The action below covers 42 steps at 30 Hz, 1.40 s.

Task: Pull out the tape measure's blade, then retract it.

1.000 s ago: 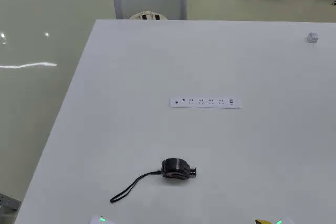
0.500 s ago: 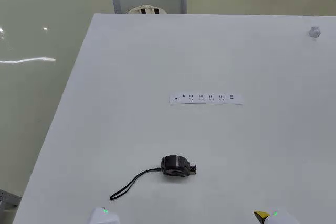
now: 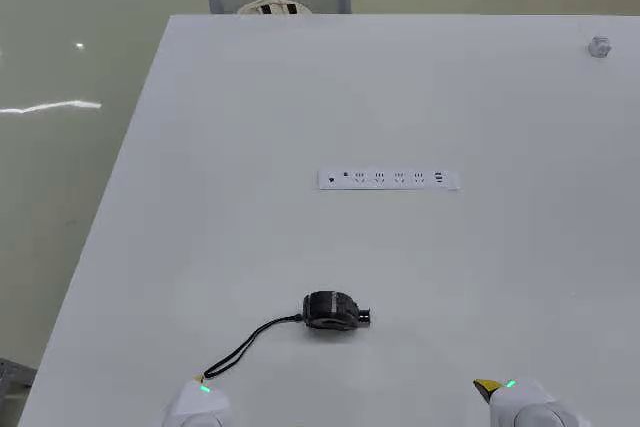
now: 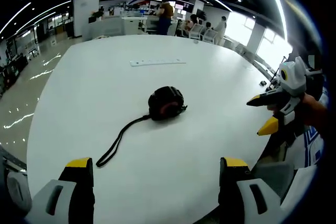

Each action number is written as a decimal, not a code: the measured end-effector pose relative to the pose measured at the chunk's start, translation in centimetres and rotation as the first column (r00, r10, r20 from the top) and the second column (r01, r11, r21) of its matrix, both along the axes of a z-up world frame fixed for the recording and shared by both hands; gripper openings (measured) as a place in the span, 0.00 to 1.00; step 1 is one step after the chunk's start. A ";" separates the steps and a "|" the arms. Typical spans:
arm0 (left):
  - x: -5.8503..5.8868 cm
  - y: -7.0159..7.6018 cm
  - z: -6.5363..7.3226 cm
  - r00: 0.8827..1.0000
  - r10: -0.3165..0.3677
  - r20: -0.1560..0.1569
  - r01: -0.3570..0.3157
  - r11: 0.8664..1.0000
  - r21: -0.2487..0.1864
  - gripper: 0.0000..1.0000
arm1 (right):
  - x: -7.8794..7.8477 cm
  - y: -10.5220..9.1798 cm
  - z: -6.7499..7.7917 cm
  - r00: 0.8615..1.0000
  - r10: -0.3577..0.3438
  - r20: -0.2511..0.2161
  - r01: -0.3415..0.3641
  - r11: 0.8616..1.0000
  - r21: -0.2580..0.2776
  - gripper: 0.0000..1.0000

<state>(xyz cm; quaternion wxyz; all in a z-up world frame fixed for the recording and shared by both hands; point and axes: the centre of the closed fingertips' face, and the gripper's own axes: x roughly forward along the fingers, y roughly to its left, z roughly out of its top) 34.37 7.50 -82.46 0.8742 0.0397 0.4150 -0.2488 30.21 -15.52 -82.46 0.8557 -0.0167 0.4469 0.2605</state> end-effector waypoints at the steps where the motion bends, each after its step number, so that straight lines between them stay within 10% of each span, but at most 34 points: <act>1: 0.1 -0.1 0.0 1.000 -0.003 0.000 0.003 1.000 0.002 0.98 | 0.1 0.0 -0.1 1.000 0.002 0.000 -0.002 1.000 -0.002 0.85; 42: 4.9 -3.2 -2.3 0.976 -0.215 0.031 0.214 0.976 0.035 0.96 | 4.2 1.0 -3.7 0.987 0.163 -0.016 -0.164 0.984 -0.065 0.80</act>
